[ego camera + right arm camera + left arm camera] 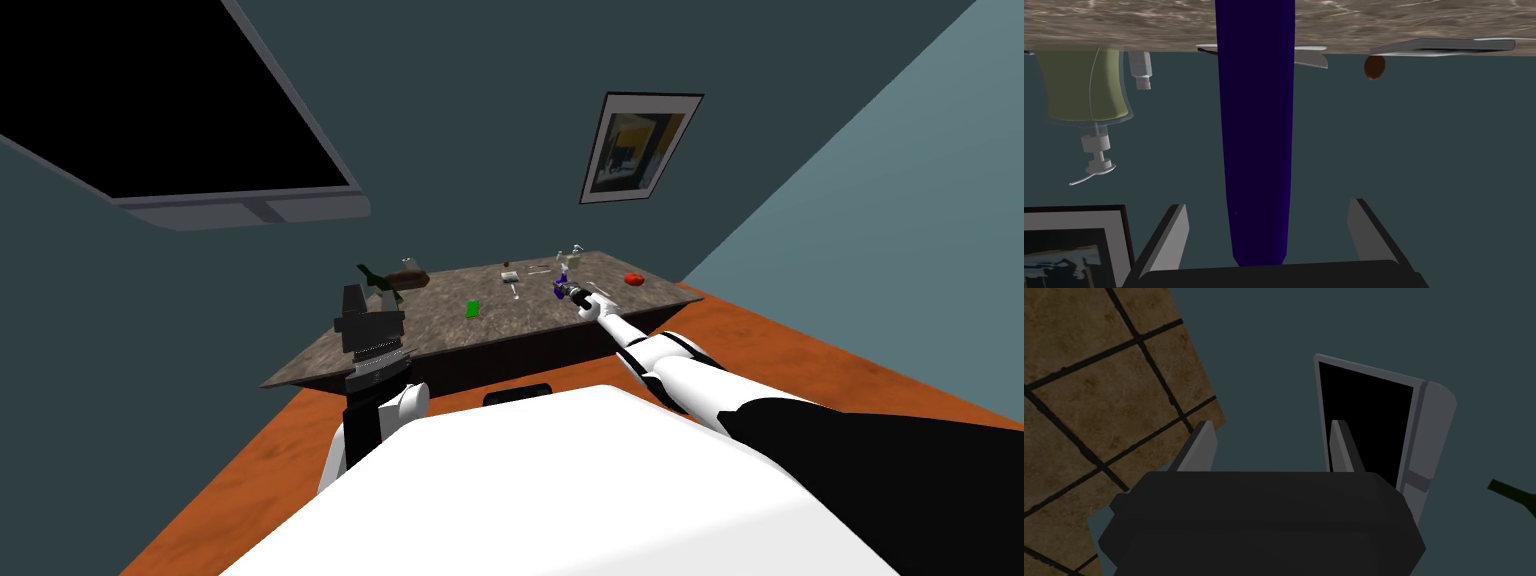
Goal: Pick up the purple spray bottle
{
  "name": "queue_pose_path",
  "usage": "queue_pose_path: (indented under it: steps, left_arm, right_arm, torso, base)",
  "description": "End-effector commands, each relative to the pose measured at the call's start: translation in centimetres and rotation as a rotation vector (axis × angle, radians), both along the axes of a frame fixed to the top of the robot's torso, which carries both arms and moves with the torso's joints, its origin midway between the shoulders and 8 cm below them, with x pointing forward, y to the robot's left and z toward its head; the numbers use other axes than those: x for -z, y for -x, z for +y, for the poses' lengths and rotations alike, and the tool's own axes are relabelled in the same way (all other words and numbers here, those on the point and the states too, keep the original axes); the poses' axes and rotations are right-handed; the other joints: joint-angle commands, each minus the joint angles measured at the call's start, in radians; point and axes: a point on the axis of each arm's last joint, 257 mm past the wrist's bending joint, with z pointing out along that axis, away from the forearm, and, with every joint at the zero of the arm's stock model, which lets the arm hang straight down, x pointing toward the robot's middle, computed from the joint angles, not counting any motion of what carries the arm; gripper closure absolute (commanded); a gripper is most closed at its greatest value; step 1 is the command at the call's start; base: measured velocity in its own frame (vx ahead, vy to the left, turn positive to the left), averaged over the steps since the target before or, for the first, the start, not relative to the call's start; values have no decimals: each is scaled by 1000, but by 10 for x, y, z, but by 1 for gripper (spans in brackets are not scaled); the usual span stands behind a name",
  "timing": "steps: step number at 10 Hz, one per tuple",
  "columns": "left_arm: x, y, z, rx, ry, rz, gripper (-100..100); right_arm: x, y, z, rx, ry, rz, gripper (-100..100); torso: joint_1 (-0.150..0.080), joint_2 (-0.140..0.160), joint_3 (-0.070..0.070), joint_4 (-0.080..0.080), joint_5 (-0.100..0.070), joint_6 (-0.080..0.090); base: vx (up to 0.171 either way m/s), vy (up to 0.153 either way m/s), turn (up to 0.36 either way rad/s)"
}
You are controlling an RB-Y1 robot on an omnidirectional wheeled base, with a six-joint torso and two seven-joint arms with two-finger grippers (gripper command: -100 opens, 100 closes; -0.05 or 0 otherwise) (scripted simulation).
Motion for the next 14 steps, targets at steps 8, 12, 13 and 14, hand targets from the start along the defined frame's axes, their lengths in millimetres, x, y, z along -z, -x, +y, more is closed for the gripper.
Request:
queue_pose_path:
  steps: [8,12,13,14]
  left_arm:
    - [0,0,0,0,0,0,0]
    - [0,0,0,0,0,0,0]
    - [0,0,0,0,0,0,0]
    - [0,0,0,0,0,0,0]
  right_arm:
    - [-3,-11,8,-12,5,-1,100]
    - [5,4,-13,26,-6,6,100]
    - [2,13,-33,63,-14,0,100]
    - [9,21,-32,57,-14,6,100]
  torso:
    - [1,-1,0,0,0,-1]
    - [1,-3,-2,-2,-1,-1]
    - [0,-2,-2,-3,-1,0]
    - [0,-3,-3,-3,-2,0]
  base:
    - [-3,-1,-9]
    - [12,4,67]
    - [16,8,152]
    - [15,3,94]
